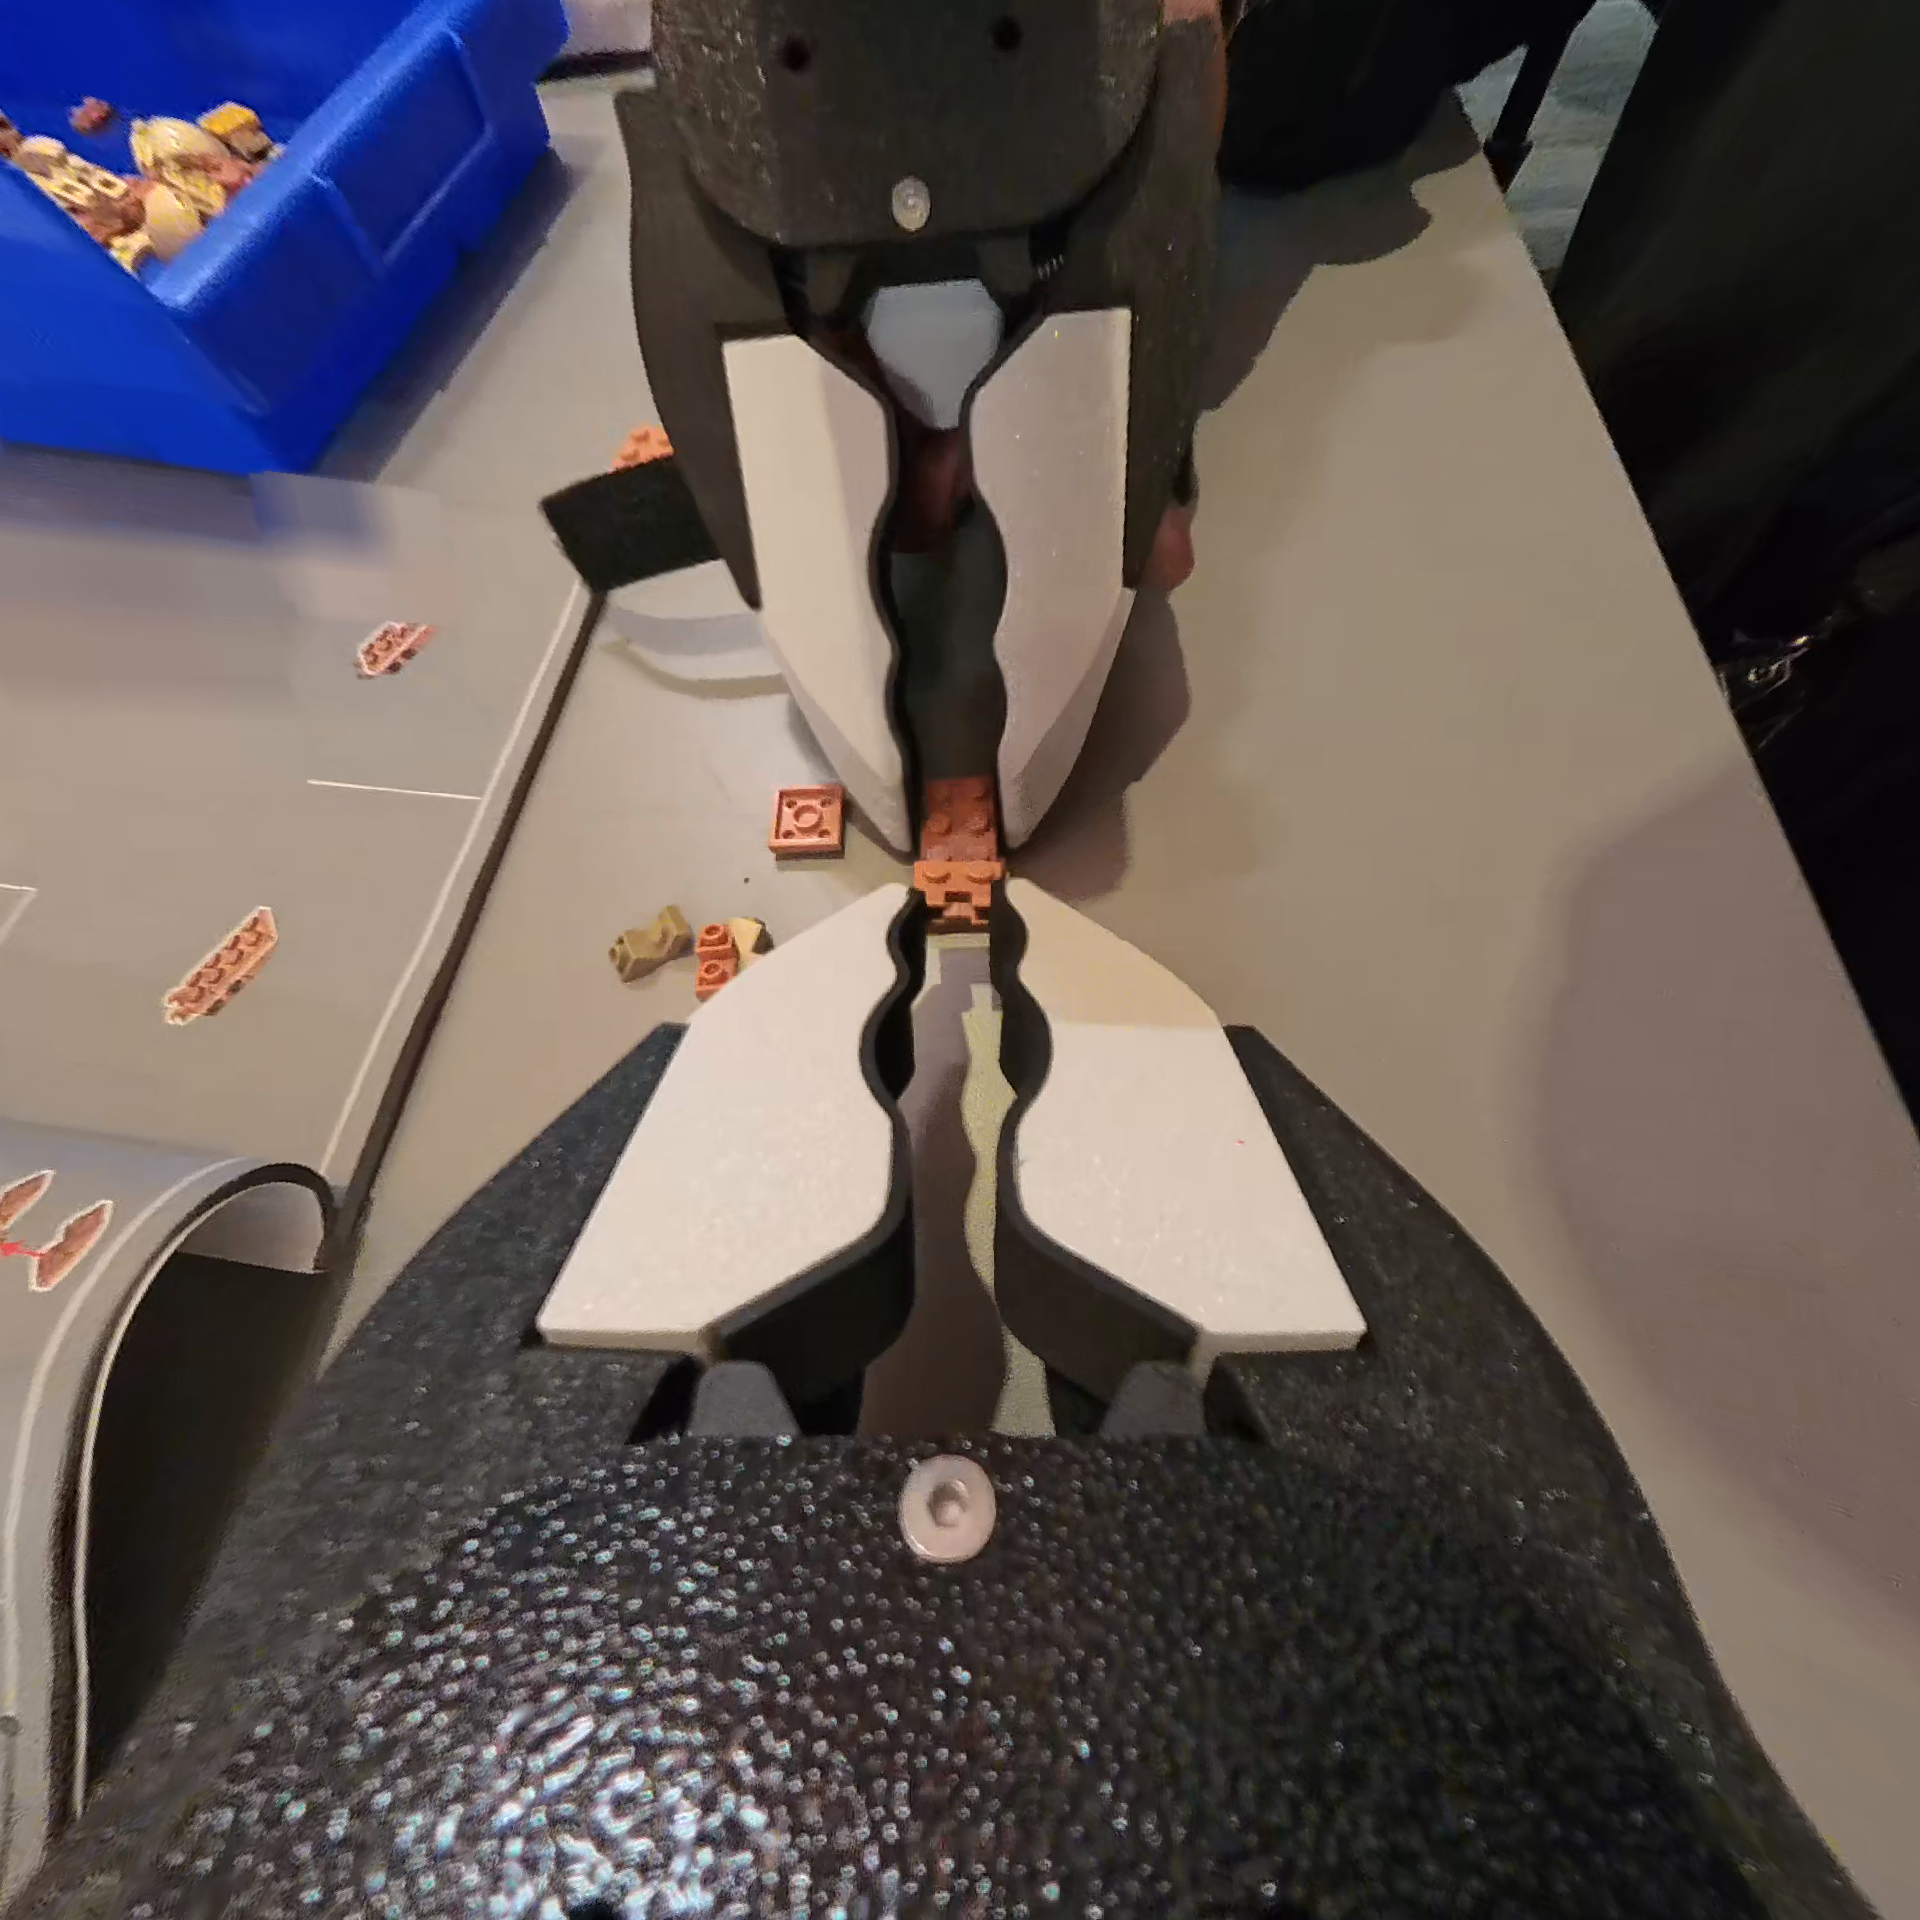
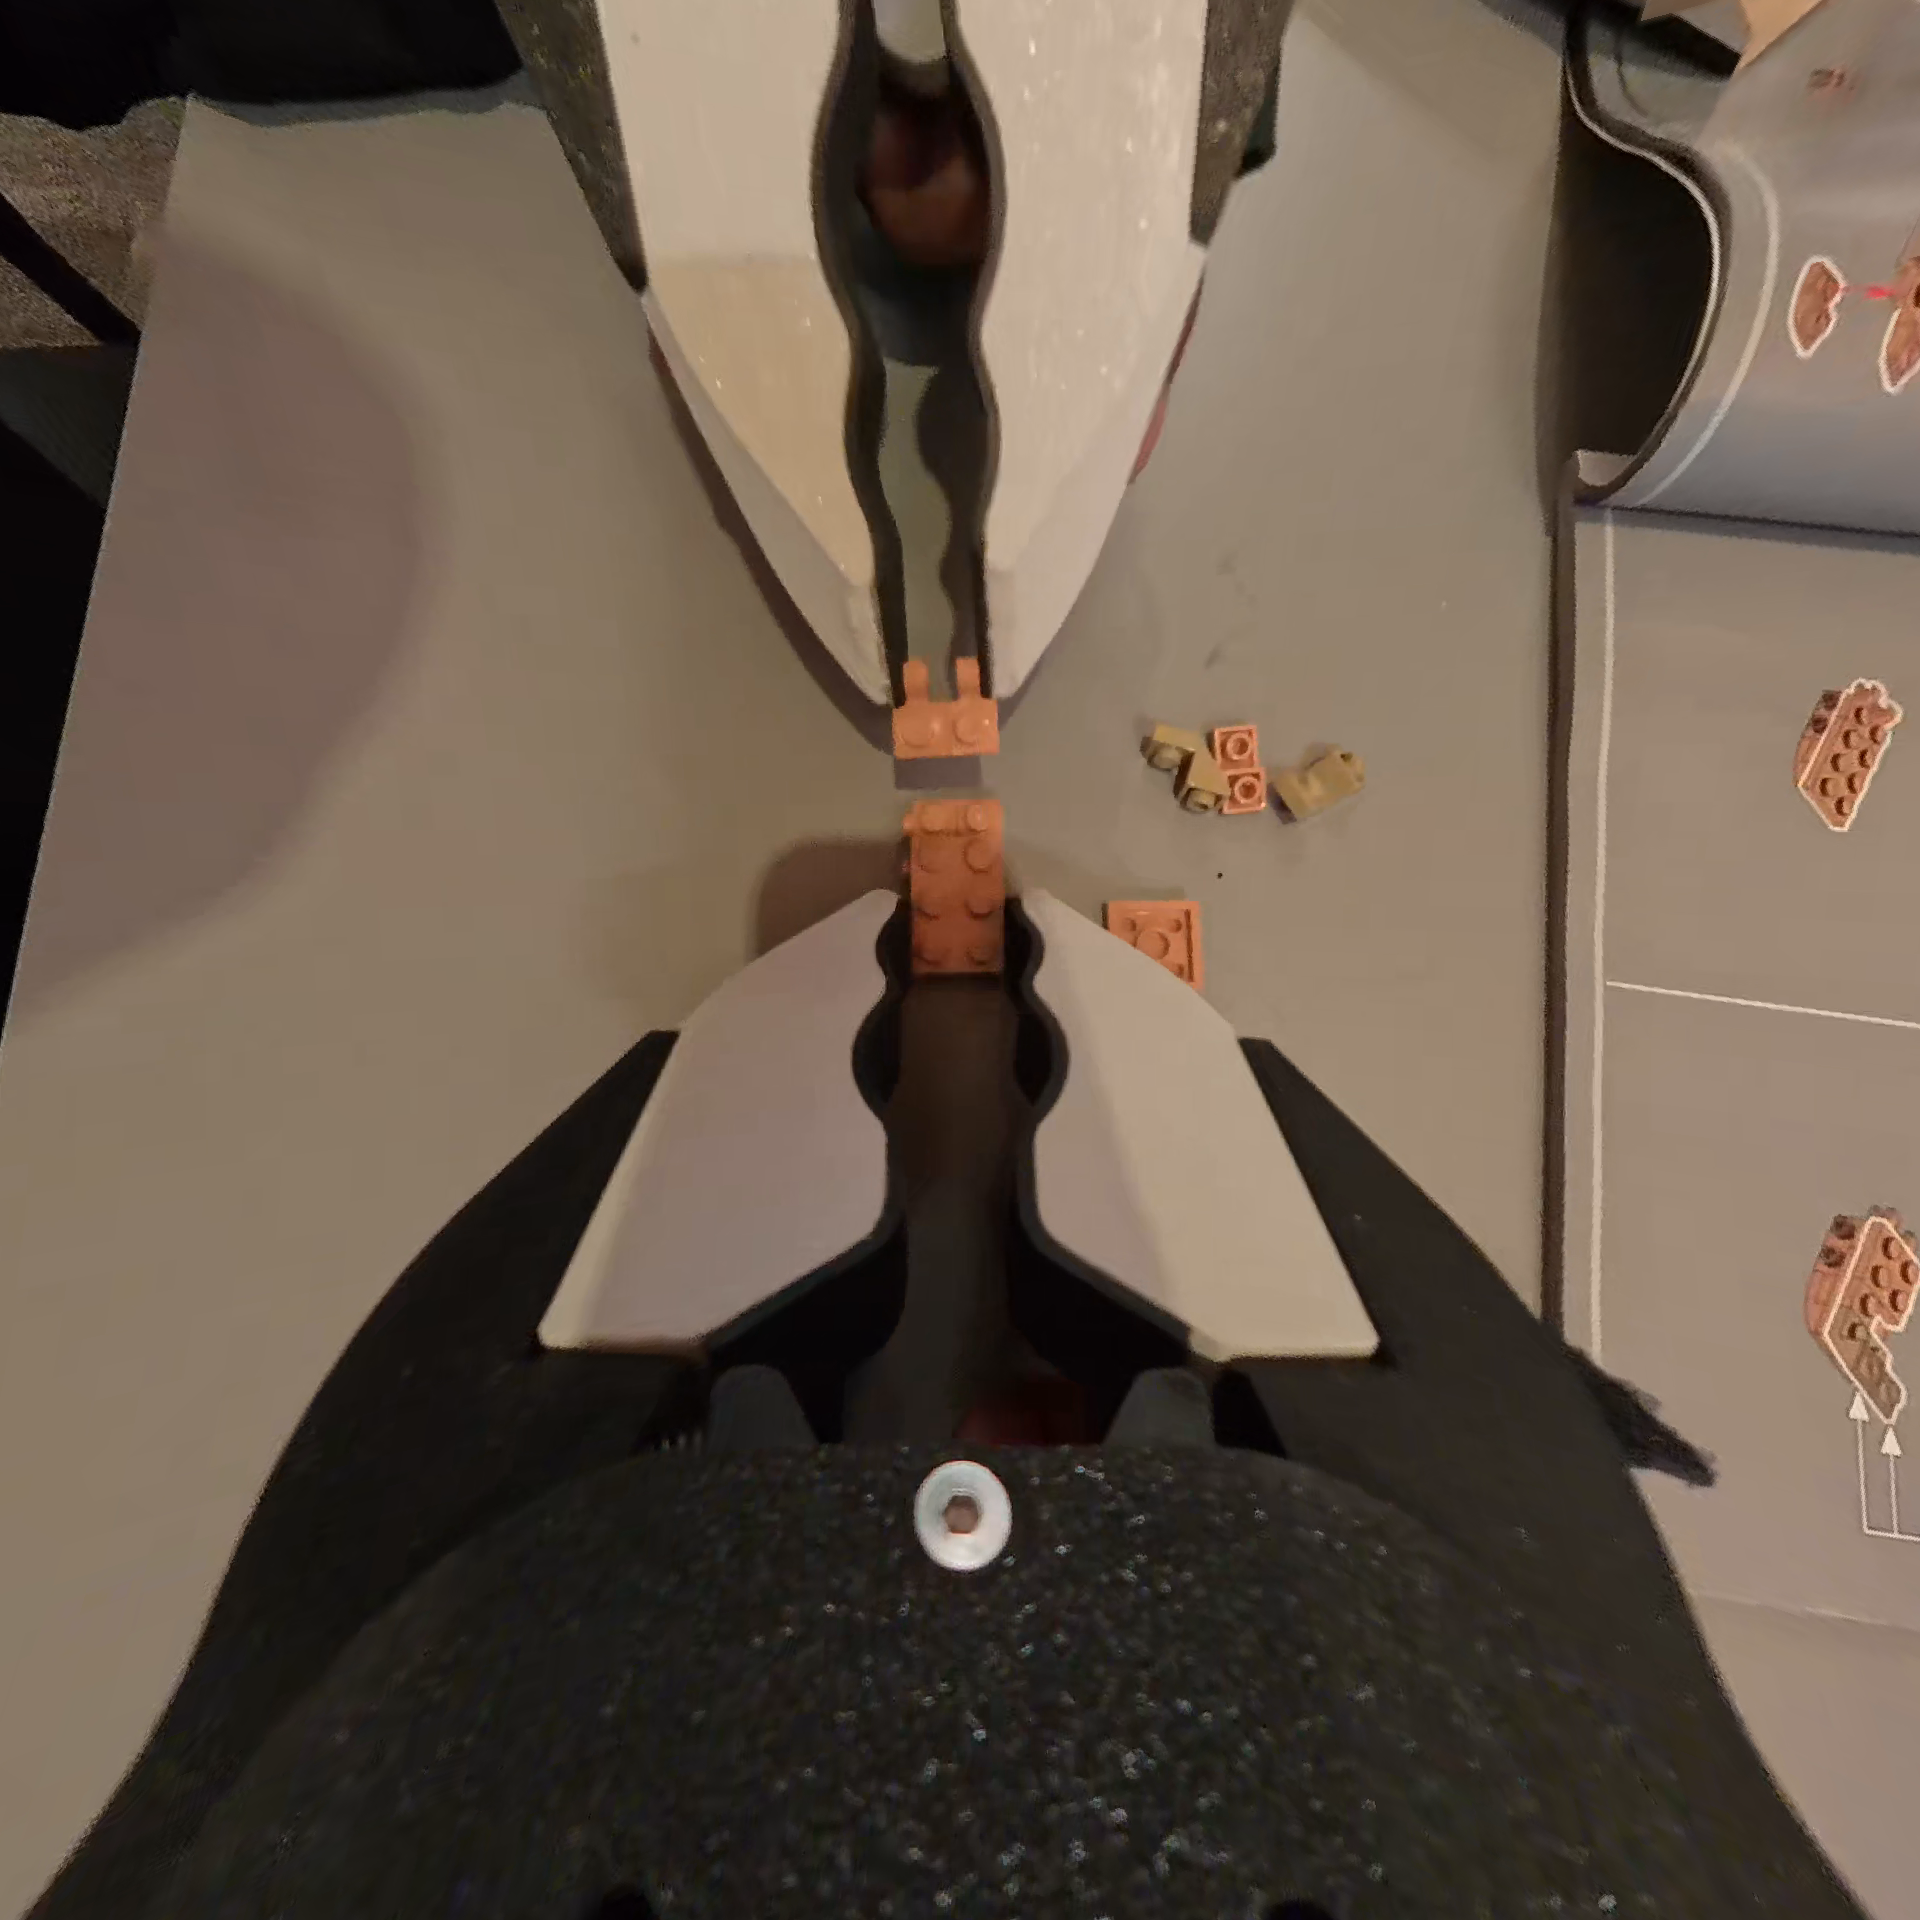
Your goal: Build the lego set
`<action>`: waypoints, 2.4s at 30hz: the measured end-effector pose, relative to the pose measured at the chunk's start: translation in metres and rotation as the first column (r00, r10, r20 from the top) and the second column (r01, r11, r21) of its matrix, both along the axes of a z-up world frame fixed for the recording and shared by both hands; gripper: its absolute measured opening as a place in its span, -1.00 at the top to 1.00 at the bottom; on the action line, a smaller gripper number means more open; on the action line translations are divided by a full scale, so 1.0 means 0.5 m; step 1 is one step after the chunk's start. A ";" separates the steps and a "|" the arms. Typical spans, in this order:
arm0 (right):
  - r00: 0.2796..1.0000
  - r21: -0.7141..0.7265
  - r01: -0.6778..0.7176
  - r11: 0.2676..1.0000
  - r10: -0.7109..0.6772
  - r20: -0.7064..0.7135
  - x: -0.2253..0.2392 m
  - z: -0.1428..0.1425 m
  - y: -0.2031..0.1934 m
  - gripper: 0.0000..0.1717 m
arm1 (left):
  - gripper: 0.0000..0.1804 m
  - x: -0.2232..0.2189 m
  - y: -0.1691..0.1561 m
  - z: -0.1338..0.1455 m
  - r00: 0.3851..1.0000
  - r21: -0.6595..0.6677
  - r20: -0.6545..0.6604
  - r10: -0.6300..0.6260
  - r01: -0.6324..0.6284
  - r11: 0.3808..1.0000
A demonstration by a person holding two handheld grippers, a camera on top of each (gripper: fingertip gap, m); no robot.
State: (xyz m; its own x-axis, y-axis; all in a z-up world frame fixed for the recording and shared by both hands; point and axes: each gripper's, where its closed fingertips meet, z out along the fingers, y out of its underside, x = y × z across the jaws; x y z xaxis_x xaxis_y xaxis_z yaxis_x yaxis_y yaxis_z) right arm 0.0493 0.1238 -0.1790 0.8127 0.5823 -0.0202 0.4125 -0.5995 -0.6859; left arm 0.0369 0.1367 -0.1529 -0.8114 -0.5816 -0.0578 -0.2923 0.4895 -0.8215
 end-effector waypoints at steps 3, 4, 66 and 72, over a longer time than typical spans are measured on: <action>1.000 0.013 -0.008 1.000 0.008 0.007 -0.002 0.001 0.003 0.80 | 0.88 0.000 0.000 -0.006 1.000 0.015 -0.011 -0.002 0.002 1.000; 1.000 0.029 -0.009 1.000 0.009 0.007 -0.002 0.004 0.005 0.80 | 0.88 0.000 0.000 -0.005 1.000 0.012 -0.013 0.001 0.000 1.000; 0.988 0.356 0.002 0.935 0.054 -0.148 -0.021 0.106 0.020 0.81 | 0.78 -0.003 0.007 0.053 0.999 -0.235 -0.034 0.019 -0.026 0.972; 0.985 0.374 0.004 0.927 0.062 -0.163 -0.024 0.113 0.019 0.81 | 0.77 -0.006 0.006 0.060 0.999 -0.267 -0.039 0.009 -0.019 0.963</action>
State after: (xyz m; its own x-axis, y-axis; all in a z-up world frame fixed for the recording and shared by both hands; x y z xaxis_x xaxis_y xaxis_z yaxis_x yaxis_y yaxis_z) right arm 0.0373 0.1335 -0.1225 0.7989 0.5978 0.0670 0.2846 -0.2775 -0.9176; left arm 0.0340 0.1397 -0.1230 -0.8018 -0.5830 0.1314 -0.3303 0.2491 -0.9104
